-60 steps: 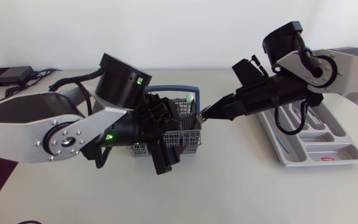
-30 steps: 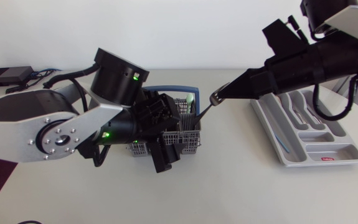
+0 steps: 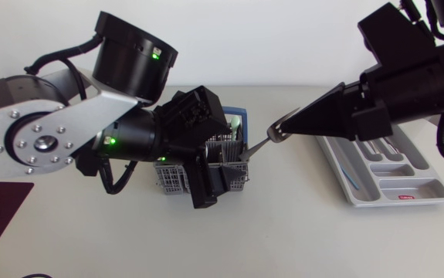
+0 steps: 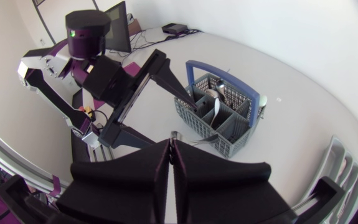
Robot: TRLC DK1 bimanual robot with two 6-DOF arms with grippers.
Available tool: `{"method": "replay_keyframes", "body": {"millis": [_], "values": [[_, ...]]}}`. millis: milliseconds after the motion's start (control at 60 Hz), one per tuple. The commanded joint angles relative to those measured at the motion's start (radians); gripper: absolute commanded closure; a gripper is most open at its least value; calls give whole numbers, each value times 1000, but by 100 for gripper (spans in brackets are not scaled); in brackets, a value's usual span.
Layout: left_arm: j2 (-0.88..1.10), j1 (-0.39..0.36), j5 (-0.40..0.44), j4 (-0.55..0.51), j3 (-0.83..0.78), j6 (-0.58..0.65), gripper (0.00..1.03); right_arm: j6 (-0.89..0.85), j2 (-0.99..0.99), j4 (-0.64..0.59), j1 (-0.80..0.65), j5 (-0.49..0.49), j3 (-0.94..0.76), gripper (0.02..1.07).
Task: Sort the cutlery from the basket into the organizer compartments.
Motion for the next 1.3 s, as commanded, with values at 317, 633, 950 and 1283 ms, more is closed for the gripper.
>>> {"method": "replay_keyframes", "body": {"millis": [317, 633, 950, 1283], "values": [[-22, 29, 276, -149, 74, -16, 30, -55, -72, -47, 119, -10, -110, 101], [-16, 39, 408, -221, 73, 24, 57, -46, -83, -79, 162, -40, -84, 101], [-17, 51, 506, -301, 84, 68, 79, -18, -108, -88, 206, -96, -62, 101], [-23, 42, 539, -326, 84, 83, 85, 5, -109, -73, 229, -116, -58, 101]]}}
